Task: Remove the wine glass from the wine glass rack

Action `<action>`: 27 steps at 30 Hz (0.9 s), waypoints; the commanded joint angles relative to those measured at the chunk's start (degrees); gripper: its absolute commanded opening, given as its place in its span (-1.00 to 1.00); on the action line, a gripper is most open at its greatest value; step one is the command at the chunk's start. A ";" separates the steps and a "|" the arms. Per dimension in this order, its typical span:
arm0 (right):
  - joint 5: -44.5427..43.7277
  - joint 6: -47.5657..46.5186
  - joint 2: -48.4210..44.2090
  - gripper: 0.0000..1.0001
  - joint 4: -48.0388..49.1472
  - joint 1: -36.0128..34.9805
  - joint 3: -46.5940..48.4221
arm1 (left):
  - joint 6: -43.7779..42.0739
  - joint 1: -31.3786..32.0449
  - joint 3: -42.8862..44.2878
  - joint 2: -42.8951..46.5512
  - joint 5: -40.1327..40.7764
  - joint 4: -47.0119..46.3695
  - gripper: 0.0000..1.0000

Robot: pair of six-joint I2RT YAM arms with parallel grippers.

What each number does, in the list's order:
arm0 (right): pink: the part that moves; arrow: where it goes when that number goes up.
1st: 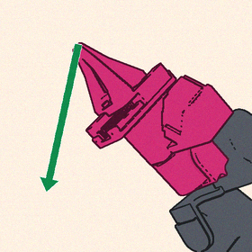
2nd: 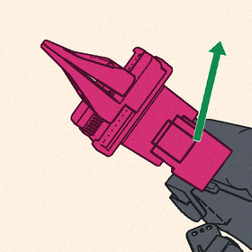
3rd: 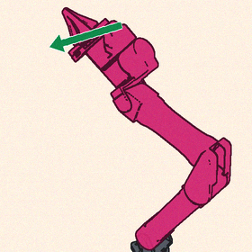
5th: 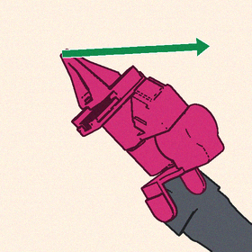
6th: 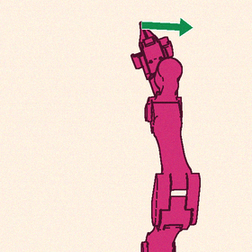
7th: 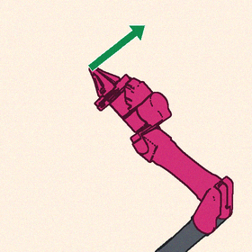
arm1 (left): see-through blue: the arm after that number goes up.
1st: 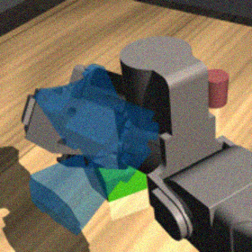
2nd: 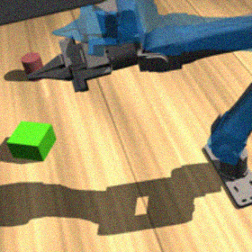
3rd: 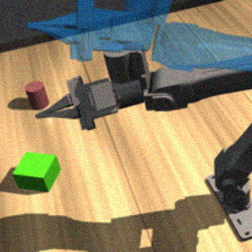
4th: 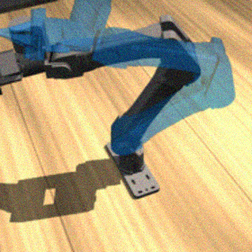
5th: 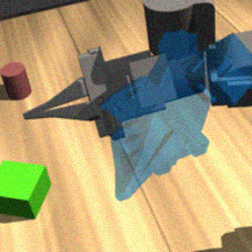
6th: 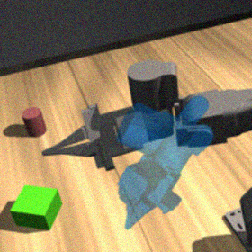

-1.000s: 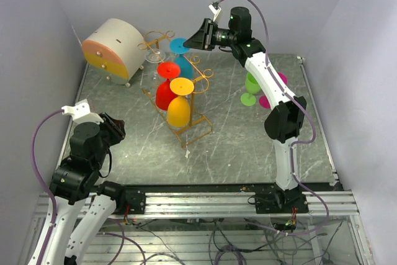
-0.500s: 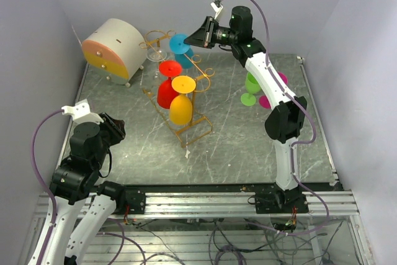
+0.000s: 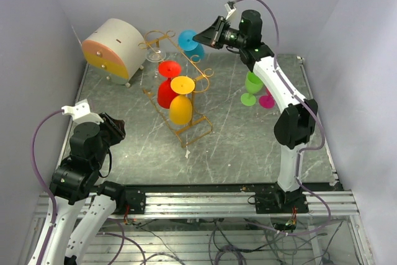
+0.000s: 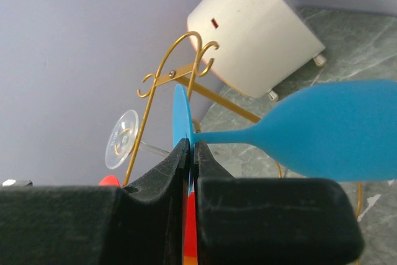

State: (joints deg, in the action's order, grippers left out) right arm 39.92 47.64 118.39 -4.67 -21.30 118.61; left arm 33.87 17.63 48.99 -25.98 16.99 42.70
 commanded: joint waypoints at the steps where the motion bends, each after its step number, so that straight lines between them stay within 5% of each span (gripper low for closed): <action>1: -4.56 1.10 -4.86 -1.00 5.20 1.50 -3.34 | 0.23 0.21 -0.24 0.11 1.53 -1.48 -0.13; 10: -7.51 -3.57 -10.34 -1.00 8.64 1.97 -7.20 | 0.23 0.21 -0.13 0.10 1.46 -1.48 -0.10; 18: -24.47 -29.73 -29.48 -1.00 4.67 -2.78 -20.24 | 0.75 0.21 0.28 -0.75 -0.21 -1.70 -0.07; 23: -33.30 -44.43 -45.43 -1.00 3.93 -9.03 -32.73 | 6.54 0.21 5.66 -2.68 -8.50 -2.03 0.06; 27: -31.97 -49.93 -58.11 -1.00 2.46 -11.41 -41.52 | 12.94 0.21 14.58 -7.73 -20.18 -3.08 0.22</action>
State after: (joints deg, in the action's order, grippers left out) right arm 11.33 8.71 68.82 -1.13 -31.46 83.68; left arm 39.83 17.63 55.07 -30.48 9.23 43.20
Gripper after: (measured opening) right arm 0.017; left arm 0.591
